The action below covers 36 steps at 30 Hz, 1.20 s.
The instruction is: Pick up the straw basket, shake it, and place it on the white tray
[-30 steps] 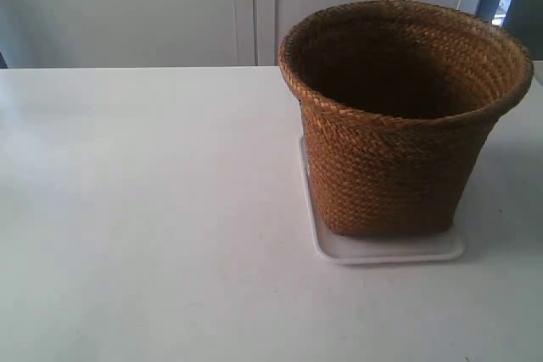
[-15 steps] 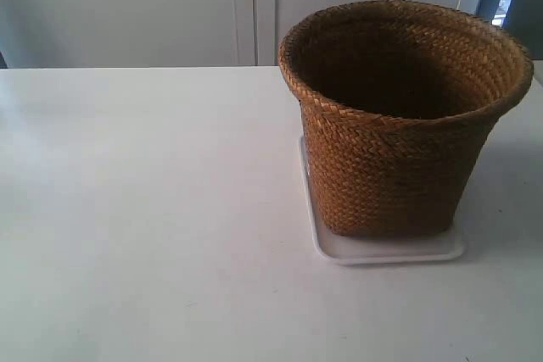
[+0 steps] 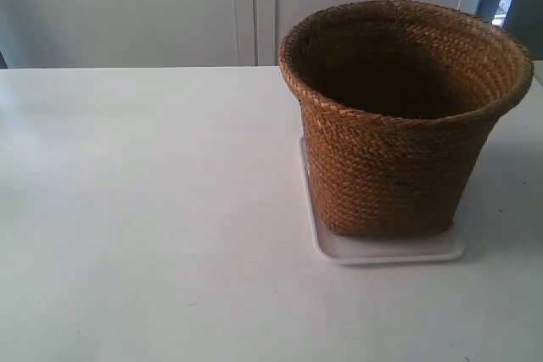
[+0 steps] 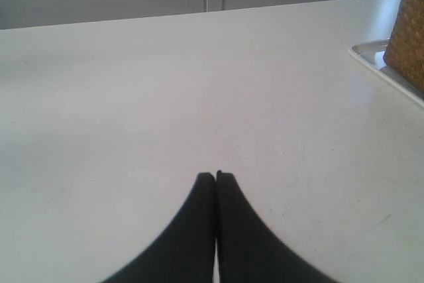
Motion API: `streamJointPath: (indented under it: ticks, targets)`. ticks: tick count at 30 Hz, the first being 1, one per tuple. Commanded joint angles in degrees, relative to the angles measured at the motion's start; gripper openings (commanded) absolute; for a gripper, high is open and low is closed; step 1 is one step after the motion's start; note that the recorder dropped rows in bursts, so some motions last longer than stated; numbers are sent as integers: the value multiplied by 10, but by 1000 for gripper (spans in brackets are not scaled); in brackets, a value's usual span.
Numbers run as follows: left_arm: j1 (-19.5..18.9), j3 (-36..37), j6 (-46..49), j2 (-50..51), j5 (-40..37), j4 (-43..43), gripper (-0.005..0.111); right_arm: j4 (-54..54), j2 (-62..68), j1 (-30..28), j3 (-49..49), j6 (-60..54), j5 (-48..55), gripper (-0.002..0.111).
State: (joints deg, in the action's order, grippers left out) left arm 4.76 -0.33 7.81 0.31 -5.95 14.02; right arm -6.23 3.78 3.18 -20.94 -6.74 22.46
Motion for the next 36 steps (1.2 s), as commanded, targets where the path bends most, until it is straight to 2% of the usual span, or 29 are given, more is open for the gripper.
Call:
streamJointPath:
  ticks: [1,5,7,10,15,36]
  targets:
    - [-1,3,-2,-3,0,9,0,-1,-3,1,129,-5,-182,0]
    - [-1,3,-2,-3,0,9,0,55,-3,1,205,-4,-257,0]
    - [-1,3,-2,-3,0,9,0,72,-3,1,209,0,-268,0]
    - [-1,3,-2,-3,0,9,0,78,-3,1,209,9,-220,0]
    - [-1,3,-2,-3,0,9,0,78,-3,1,209,10,-199,0]
    - [-1,3,-2,-3,0,9,0,79,-3,1,209,10,-199,0]
